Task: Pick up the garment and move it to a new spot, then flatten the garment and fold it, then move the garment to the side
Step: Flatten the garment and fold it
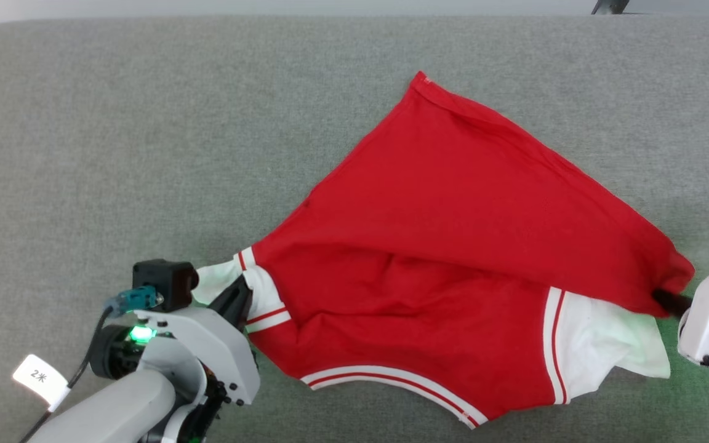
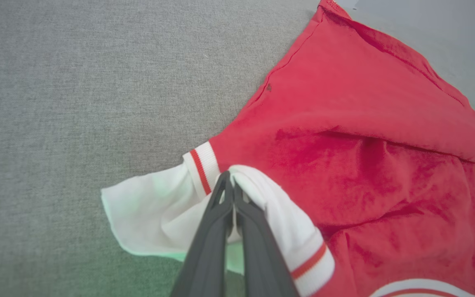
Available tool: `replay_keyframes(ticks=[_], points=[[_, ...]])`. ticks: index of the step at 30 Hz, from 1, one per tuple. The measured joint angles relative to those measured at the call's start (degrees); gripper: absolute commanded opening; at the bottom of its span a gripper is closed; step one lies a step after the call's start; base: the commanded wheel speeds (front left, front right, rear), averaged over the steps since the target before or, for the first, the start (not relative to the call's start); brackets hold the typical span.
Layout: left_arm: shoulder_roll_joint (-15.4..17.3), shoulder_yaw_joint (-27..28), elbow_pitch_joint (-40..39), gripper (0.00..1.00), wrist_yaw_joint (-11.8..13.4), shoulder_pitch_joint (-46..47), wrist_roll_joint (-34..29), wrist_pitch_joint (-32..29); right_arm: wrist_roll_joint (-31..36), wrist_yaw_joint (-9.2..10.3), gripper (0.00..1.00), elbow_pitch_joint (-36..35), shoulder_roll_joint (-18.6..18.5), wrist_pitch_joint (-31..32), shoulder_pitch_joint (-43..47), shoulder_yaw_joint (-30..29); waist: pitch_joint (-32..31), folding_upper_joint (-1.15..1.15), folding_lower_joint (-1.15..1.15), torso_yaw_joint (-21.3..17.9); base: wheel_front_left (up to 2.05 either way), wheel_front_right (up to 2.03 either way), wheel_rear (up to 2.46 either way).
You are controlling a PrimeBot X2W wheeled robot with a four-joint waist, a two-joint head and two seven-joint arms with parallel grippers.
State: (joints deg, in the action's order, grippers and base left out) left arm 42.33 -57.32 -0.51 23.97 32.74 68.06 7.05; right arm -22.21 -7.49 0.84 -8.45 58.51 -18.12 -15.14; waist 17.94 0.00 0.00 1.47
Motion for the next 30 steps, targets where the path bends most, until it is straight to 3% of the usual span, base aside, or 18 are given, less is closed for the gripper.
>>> replay_keyframes(ticks=[6,14,15,16,17,23,30], points=[[-0.5,-0.3,-0.3,0.0,0.0,0.7,-0.4,-0.2,1.8,0.0,0.0,-2.4,0.7,2.0,2.6,-0.7,1.3,0.0,0.0,1.0,0.0,0.0,0.0],[-1.9,-0.4,0.9,0.0,-0.5,1.3,-0.5,-0.3,5.5,-0.23,0.0,5.7,1.8,0.0,0.4,-2.8,2.4,0.0,0.0,2.8,0.0,0.0,0.0],[-1.9,-0.5,1.0,0.0,-0.5,1.4,-0.5,-0.3,5.7,-0.23,0.13,6.9,1.8,0.1,-0.2,-2.9,2.4,0.0,0.0,3.0,0.0,0.0,0.0],[-1.9,-0.5,1.1,0.0,-0.7,1.4,-0.5,-0.3,6.1,-0.23,0.47,7.7,1.5,0.1,-0.6,-2.5,2.3,0.0,0.0,3.1,0.0,0.0,0.0],[-1.9,-0.5,1.2,0.0,-0.8,1.4,-0.5,-0.3,6.8,-0.23,1.0,8.4,1.0,0.1,-1.0,-1.8,2.2,0.0,0.0,3.1,0.0,0.0,0.0],[-1.8,-0.6,1.4,0.0,-0.7,0.8,0.0,-0.2,6.8,-0.14,1.0,8.7,-0.8,3.0,-3.1,0.6,0.7,0.0,0.0,3.0,0.0,0.0,0.0],[-1.4,-0.8,1.0,0.0,-0.3,-0.4,0.1,0.1,4.0,-0.04,1.0,0.2,-3.1,9.1,-1.4,0.9,-1.5,0.0,0.0,2.4,0.0,0.0,0.0]])
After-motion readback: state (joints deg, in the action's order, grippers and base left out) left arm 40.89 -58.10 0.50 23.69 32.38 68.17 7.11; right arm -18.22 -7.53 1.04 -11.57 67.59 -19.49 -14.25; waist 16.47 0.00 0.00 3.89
